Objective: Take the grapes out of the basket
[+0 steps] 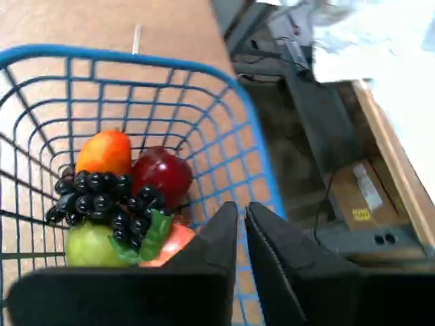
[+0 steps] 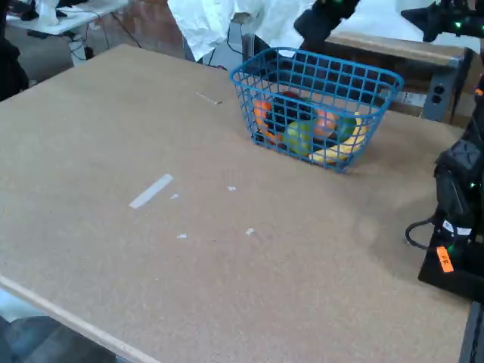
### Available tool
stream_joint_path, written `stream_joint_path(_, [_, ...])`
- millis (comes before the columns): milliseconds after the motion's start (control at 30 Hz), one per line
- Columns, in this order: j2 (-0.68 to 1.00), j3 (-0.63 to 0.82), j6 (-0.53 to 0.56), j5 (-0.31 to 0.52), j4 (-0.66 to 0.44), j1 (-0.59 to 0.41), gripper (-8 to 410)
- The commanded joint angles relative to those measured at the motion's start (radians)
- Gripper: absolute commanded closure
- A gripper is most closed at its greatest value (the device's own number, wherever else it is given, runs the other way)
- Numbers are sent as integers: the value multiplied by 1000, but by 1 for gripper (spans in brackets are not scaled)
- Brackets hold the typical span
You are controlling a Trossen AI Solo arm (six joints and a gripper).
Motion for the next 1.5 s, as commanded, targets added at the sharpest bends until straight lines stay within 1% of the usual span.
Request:
stream_joint_path(0, [58,0,-1,-33,86,-1,313])
stream_joint_path(133, [109,0,19,-30,183,-2,234])
stream_joint_path(300, [158,1,48,-10,237,-3,141])
stream_joint_path(367, [178,0,14,16,246,-3,115])
stream_joint_path(433, [193,0,-62,30,237,-3,100])
stream_joint_path(500, [206,0,-108,27,232,-3,98])
stream_joint_path(600, [206,0,-118,23,217,-3,98])
stream_joint_path(667, [205,0,-149,13,207,-3,98])
stream_joint_path(767, [203,0,-224,7,160,-3,98])
stream_joint_path(867, [204,0,-268,-2,100,-2,98])
stream_joint_path(1033, [205,0,-273,-111,45,-2,98])
stream_joint_path(1200, [205,0,-273,-209,45,-2,98])
stream_joint_path(1367, [206,0,-274,-257,76,-5,98])
stream_joint_path(1467, [223,0,-275,-260,122,-10,98])
